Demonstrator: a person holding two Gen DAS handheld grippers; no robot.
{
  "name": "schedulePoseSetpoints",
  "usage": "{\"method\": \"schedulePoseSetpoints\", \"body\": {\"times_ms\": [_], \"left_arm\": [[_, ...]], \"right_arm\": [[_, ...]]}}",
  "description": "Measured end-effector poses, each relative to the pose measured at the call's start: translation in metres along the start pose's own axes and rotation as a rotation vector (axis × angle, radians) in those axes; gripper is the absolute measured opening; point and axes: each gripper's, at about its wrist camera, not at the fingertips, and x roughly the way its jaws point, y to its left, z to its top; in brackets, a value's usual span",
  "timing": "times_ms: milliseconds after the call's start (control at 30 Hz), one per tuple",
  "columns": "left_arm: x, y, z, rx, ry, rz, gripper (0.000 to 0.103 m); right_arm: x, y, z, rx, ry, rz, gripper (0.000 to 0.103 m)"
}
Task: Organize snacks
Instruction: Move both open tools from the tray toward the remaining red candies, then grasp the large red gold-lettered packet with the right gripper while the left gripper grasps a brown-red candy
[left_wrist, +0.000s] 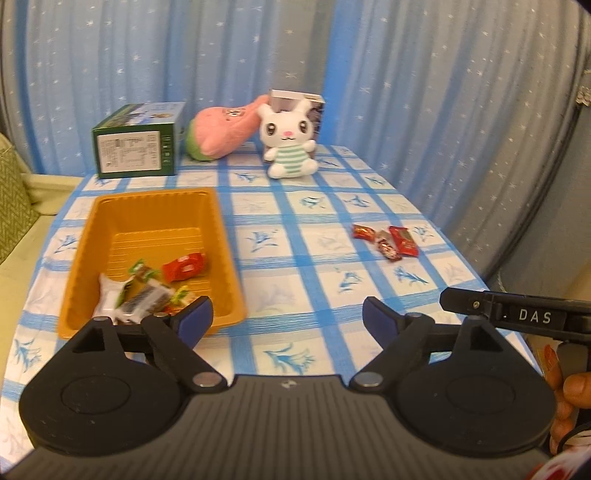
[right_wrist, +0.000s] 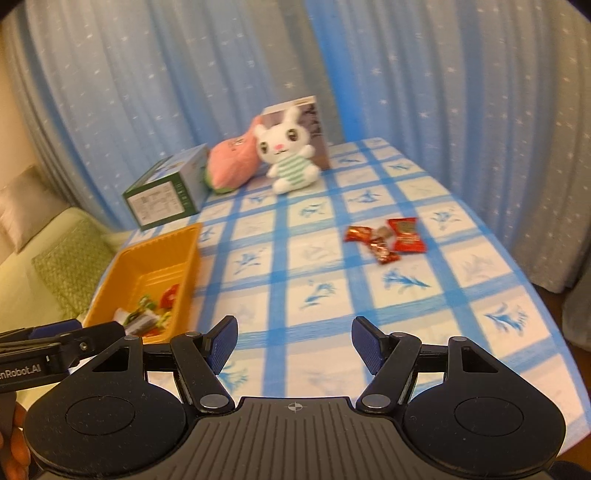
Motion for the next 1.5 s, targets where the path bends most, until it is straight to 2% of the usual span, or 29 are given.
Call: {"method": "schedulePoseSetpoints", "body": {"times_ms": [400, 700, 933, 1367, 1433, 1500], "left_arm": [[0.03, -0.046, 0.012, 0.041, 0.016, -0.054, 0.09], [0.07, -0.067, 0.025, 0.042, 0.026, -0.056, 0.09], [0.115, -0.074, 0.036, 0.034, 0.04, -0.046, 0.09], [0.211, -0.068, 0.037, -0.006, 0.095, -0.009, 0.09], [0.221, -0.068, 0.036, -0.013, 0.099, -0.006, 0.09], [0.231, -0.066, 0.036, -0.021, 0.107, -0.007, 0.09]], "right_arm": [[-0.011, -0.058, 0.01, 0.072, -0.034, -0.07, 0.068], [0.009, -0.091, 0.035, 0.07, -0.049, -0.106, 0.068], [0.051, -0.116, 0.056, 0.041, -0.041, -0.119, 0.068], [0.167, -0.151, 0.078, 0.005, 0.02, -0.1, 0.068], [0.181, -0.154, 0.08, 0.007, 0.024, -0.099, 0.065], [0.194, -0.155, 0.084, -0.001, 0.023, -0.095, 0.059]]}}
